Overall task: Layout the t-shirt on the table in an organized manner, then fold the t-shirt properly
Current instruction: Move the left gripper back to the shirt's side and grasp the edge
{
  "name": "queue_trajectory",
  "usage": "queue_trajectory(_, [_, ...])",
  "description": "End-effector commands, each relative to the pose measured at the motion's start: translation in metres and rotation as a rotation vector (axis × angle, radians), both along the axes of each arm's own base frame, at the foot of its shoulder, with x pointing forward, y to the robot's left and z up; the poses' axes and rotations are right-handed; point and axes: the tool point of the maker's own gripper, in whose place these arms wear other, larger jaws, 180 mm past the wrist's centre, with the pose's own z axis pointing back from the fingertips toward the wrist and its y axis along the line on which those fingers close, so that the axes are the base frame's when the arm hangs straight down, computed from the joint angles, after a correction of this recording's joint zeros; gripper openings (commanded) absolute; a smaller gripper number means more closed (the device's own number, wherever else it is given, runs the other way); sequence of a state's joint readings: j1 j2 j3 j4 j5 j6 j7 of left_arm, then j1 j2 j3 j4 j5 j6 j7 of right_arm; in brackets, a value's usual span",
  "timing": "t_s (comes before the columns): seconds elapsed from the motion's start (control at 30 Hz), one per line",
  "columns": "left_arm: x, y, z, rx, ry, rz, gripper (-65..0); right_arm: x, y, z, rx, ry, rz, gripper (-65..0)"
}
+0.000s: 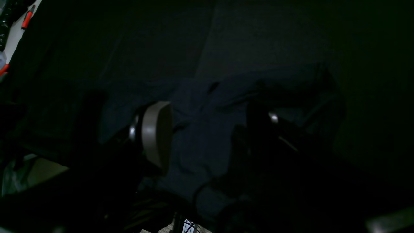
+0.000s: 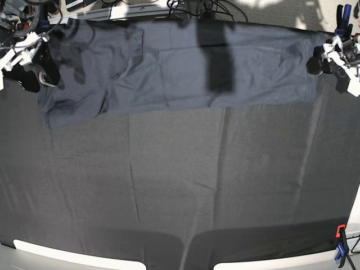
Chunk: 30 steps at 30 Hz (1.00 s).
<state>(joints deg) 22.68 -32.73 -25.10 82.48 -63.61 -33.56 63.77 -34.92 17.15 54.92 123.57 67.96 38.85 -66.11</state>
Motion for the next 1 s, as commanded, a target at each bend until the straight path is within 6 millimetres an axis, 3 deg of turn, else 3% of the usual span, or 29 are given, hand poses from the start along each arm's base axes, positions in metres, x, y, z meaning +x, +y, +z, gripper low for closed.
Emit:
queue_trajectory(0.0, [0.005, 0.003, 0.009, -0.014, -0.026, -0.002, -30.6, 0.003, 0.004, 0.012, -0.010, -0.048, 0.032, -29.9])
queue_trajectory(0.13, [0.005, -0.010, 0.018, -0.097, -0.041, -0.017, -30.6, 0.003, 0.004, 0.012, -0.010, -0.048, 0.032, -29.9])
queue_trajectory(0.37, [0.001, -0.035, 0.010, -0.163, -0.053, -0.010, -30.6, 0.003, 0.004, 0.012, -0.010, -0.048, 0.032, -29.9])
queue_trajectory(0.7, [-0.004, -0.033, 0.002, -0.120, -0.032, -0.027, -31.7, 0.003, 0.004, 0.012, -0.010, -0.048, 0.032, -29.9])
queue_trajectory(0.8, [-0.001, -0.032, 0.003, -0.118, -0.051, -0.014, -42.6, 0.003, 0.004, 0.012, -0.010, -0.048, 0.032, -29.9])
queue_trajectory(0.9, [0.007, -0.030, 0.007, -0.123, -0.089, 0.013, -61.5, 0.003, 0.004, 0.012, -0.010, -0.048, 0.032, -29.9])
queue_trajectory(0.97, [0.010, -0.029, 0.009, -0.124, -0.108, 0.025, -65.0, 0.003, 0.004, 0.012, -0.010, -0.048, 0.032, -29.9])
